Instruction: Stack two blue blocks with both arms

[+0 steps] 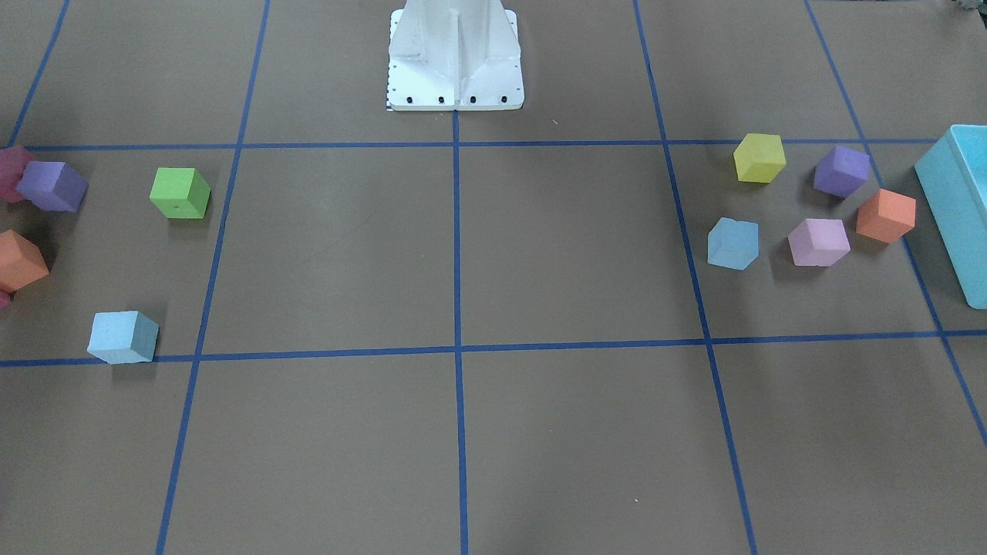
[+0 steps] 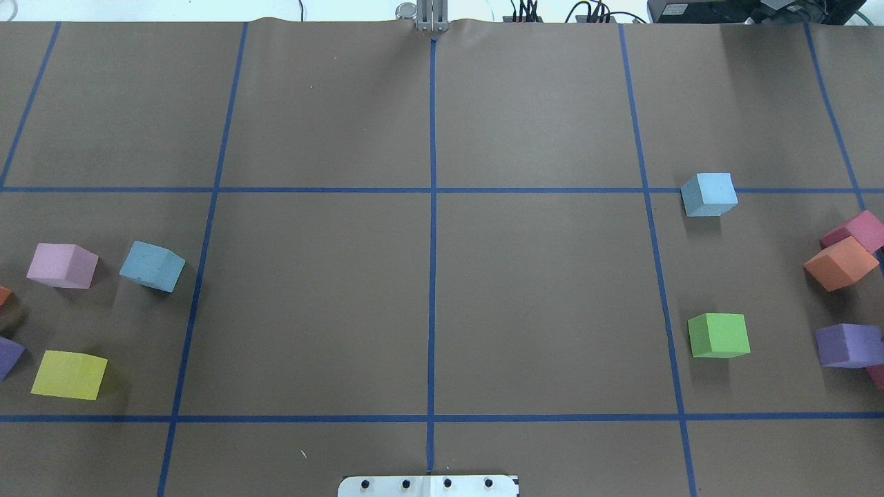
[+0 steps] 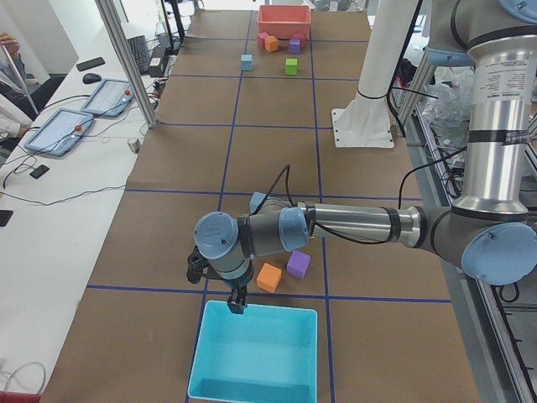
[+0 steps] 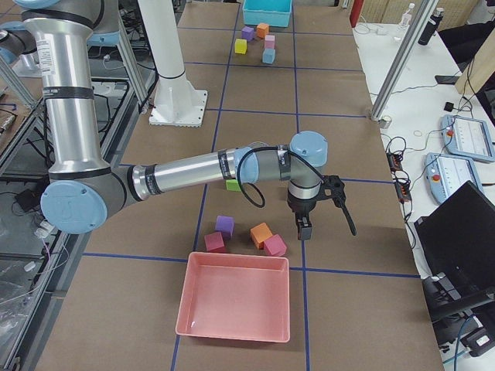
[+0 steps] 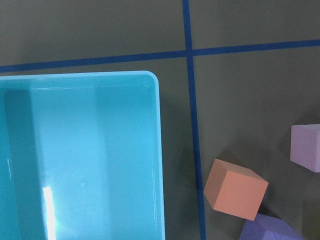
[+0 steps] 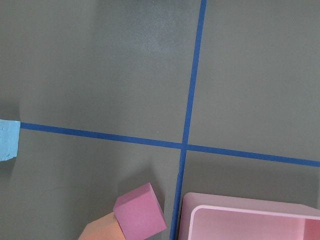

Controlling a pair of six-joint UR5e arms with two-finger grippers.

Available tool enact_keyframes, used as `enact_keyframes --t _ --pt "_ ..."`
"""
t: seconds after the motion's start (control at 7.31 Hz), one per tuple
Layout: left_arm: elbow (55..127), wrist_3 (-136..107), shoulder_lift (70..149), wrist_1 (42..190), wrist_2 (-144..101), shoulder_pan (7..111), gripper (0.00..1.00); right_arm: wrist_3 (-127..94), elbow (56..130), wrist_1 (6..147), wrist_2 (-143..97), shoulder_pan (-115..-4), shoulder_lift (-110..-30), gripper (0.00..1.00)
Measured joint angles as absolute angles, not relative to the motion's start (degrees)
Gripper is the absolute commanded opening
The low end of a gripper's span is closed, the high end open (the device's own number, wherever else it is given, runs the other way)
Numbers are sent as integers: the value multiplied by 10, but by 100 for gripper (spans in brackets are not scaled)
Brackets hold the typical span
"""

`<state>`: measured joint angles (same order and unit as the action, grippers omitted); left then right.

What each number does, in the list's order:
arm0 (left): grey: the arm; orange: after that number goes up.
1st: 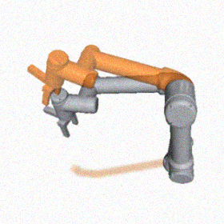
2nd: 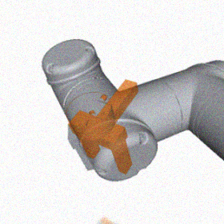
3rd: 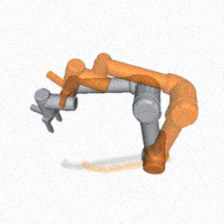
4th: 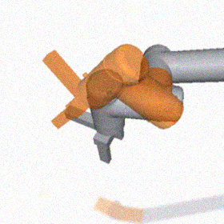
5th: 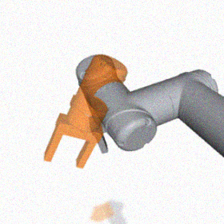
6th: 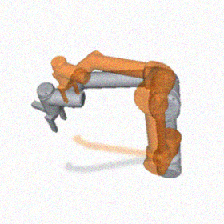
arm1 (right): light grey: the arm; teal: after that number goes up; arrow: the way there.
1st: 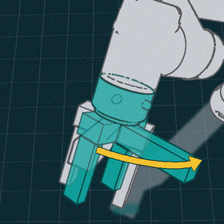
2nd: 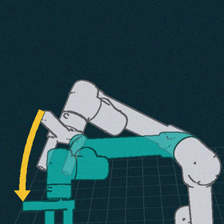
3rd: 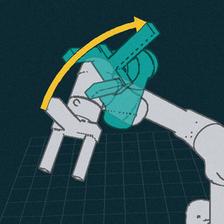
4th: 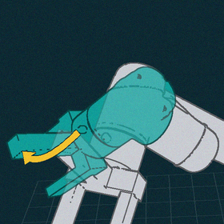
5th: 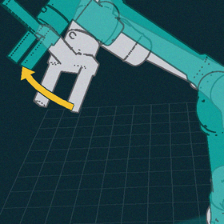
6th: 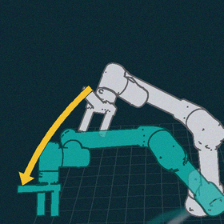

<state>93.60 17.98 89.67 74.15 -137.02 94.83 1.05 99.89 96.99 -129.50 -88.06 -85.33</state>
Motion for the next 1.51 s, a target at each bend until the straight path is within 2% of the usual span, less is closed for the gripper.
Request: enact_keyframes --t 0.41,0.82,1.23,1.51 --pt "936 177 899 742 -1371 948 99 12 1010 967 -1313 -881 -852 100" --pt "951 108 946 740 -1374 938 100 7 1031 962 -1307 -850 -819 100" --pt "985 -60 1013 741 -1378 838 100 -74 1019 961 -1285 -750 -767 100" --pt "999 -164 1048 757 -1377 756 100 -102 1008 960 -1283 -720 -753 100"
